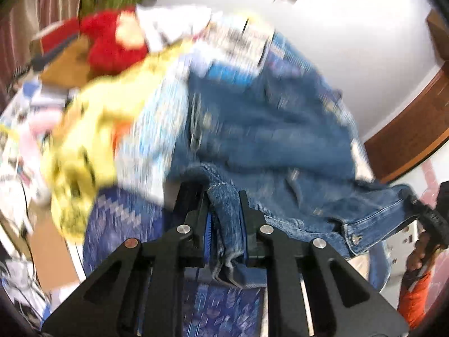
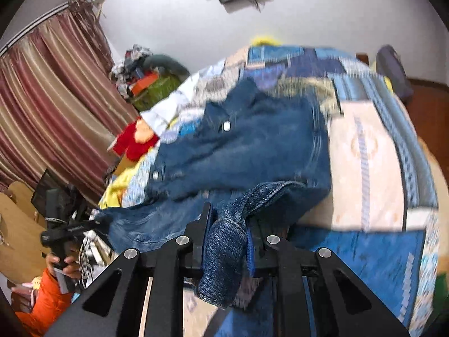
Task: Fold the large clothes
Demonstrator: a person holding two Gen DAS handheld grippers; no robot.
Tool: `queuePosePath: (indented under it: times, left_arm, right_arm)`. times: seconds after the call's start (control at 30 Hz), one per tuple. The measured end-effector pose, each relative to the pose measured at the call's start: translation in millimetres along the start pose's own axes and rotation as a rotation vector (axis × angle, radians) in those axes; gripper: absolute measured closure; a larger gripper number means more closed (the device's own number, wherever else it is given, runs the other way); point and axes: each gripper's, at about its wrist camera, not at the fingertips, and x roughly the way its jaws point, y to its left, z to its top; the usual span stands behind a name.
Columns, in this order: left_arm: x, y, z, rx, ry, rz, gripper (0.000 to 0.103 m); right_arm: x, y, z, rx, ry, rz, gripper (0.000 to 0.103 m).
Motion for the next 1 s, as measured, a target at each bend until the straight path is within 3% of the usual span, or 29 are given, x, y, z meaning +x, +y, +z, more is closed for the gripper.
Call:
queuePosePath:
  times: [0.27,0.6,0.77,1.0]
  left_arm:
    - [-1.2,-8.2,81.3,0.022,-0.103,-0.027,0.087]
    - [92.4,-7.5,168.7,0.010,-0.085,0.057,0.087]
    - [167.6,11.6,186.8,-0.046,0.003,0.116,0.086]
    - [249.7,46.6,169.8,-0.114,0.143,0.177,0.082]
  right_arm:
    - [6.0,-17.0,75.5,0.046,-0.130,0.003,0.087]
    - [94.1,-49.1,148.8,0.079,-0.115,-0.059,0.087]
    - [148.8,-68.2,161.6,0.064,-0.048,-0.103,0.087]
    - [217.7,-112.4,143.0,0.064,0.098,-0.151,0.086]
